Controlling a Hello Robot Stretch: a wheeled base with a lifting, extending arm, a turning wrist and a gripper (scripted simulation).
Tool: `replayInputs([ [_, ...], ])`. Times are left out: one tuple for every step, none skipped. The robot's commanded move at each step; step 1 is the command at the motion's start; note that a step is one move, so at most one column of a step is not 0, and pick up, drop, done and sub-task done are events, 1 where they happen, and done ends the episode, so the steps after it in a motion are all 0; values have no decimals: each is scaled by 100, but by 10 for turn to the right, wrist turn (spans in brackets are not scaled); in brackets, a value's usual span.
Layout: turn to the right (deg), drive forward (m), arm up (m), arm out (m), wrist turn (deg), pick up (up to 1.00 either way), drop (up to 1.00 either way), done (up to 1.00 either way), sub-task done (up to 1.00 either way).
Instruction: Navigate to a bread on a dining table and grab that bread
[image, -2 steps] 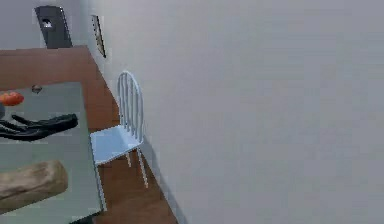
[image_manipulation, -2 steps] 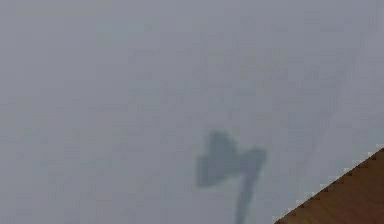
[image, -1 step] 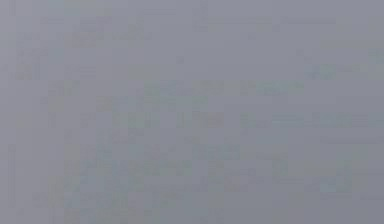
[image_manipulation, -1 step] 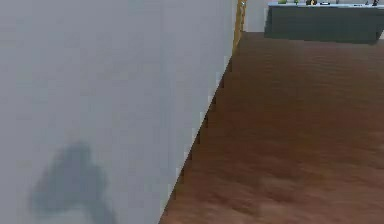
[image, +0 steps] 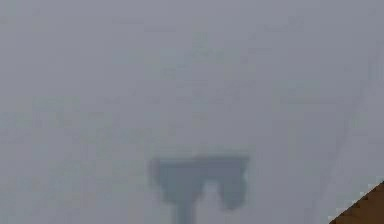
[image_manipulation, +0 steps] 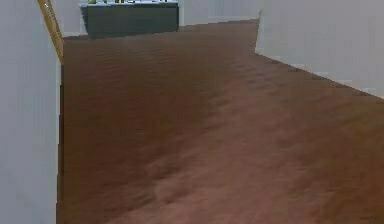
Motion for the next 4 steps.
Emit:
replayInputs([
  [450,0,0,0,0,0,0,0,0],
  [330,0,0,0,0,0,0,0,0],
  [0,10,0,0,0,0,0,0,0],
  [450,0,0,0,0,0,0,0,0],
])
